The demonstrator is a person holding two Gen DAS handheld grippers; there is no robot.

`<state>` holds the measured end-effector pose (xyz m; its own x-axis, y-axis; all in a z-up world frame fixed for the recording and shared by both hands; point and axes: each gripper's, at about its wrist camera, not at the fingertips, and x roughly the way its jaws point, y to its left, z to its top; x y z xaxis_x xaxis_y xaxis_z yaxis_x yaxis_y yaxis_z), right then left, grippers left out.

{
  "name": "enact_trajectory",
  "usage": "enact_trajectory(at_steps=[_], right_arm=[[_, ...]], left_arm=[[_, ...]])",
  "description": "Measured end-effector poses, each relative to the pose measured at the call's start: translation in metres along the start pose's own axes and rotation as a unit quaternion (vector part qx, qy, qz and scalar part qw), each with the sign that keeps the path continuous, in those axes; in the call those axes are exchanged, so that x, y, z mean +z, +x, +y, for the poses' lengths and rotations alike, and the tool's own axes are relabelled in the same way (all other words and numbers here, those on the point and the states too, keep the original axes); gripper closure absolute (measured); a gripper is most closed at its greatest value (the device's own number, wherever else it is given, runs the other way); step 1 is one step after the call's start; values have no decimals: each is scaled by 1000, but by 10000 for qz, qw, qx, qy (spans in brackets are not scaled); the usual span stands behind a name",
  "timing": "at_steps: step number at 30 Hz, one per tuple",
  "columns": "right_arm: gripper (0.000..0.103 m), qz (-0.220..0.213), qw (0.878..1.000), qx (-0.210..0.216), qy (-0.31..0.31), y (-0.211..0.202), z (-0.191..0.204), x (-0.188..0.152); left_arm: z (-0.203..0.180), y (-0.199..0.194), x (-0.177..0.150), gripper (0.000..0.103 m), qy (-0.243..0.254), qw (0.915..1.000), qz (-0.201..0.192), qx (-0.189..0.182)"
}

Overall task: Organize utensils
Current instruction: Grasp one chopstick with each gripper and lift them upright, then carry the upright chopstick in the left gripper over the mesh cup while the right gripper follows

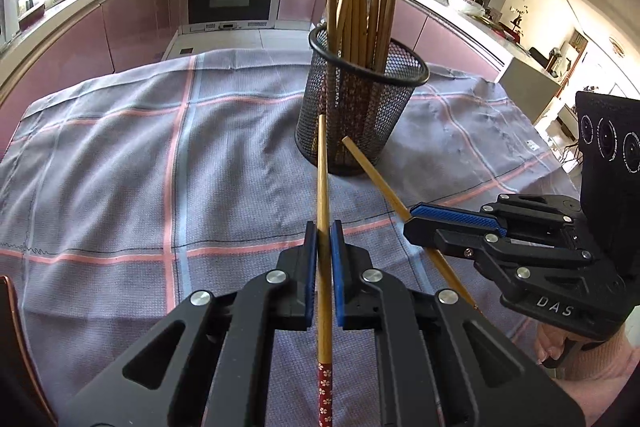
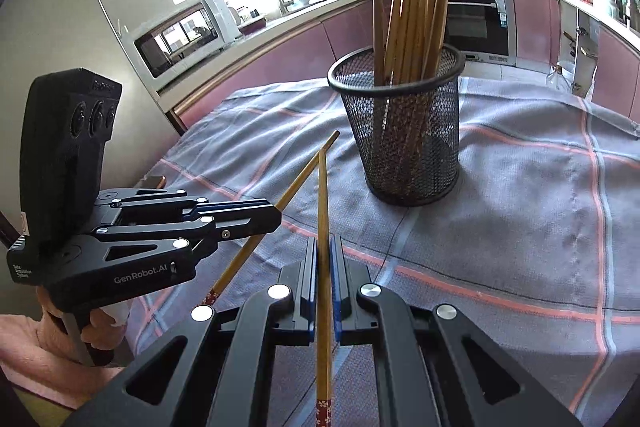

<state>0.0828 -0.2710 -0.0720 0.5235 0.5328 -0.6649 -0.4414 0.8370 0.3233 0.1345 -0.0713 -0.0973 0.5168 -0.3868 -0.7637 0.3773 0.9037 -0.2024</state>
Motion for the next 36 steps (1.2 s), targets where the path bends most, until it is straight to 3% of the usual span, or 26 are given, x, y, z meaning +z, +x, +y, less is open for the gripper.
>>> enact_trajectory(at_steps=[22, 36], right_arm=[[98, -700, 9975, 103, 4, -40, 3, 20], [98, -1067, 9942, 114, 8, -58, 1, 28]], left_arm=[[-2, -54, 12, 95, -72, 9967, -490, -644], [-7, -75, 19, 95, -30, 9943, -750, -754]])
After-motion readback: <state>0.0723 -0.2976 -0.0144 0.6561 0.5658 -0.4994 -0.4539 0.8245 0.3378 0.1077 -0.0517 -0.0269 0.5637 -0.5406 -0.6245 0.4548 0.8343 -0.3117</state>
